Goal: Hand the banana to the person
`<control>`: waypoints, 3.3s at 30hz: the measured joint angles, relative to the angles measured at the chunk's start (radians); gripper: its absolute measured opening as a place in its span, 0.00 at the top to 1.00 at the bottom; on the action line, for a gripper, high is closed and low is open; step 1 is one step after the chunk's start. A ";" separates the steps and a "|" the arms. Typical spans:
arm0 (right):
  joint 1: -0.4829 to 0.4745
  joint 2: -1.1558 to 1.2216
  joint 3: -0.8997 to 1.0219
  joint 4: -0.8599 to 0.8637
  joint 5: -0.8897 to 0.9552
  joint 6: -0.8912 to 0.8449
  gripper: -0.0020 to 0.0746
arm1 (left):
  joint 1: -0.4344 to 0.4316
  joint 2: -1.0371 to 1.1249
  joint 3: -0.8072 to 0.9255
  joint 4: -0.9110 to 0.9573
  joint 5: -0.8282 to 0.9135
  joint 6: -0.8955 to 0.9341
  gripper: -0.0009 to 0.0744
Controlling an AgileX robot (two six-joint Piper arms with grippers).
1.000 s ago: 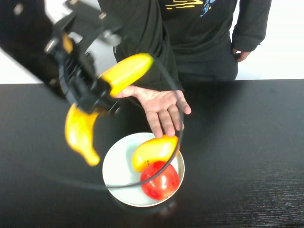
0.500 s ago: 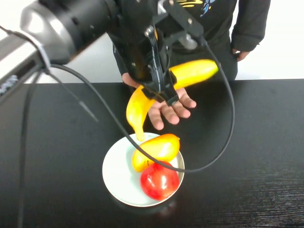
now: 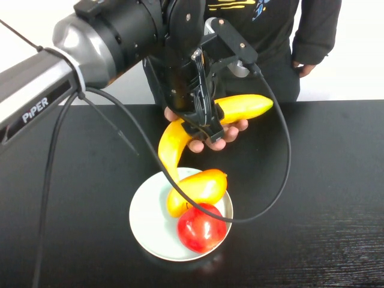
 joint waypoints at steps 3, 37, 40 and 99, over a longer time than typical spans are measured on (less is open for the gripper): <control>0.000 0.000 0.000 0.000 0.000 0.000 0.99 | 0.000 -0.009 0.000 0.002 0.000 0.000 0.32; 0.000 0.000 0.000 0.000 0.000 0.000 0.99 | 0.067 -1.112 0.968 -0.030 -0.384 -0.368 0.99; 0.000 0.000 0.000 0.000 0.000 0.000 0.99 | 0.067 -1.114 0.974 -0.033 -0.378 -0.376 0.99; 0.000 0.000 0.000 -0.002 0.000 0.000 0.99 | 0.606 -1.946 1.926 -0.079 -0.893 -0.410 0.99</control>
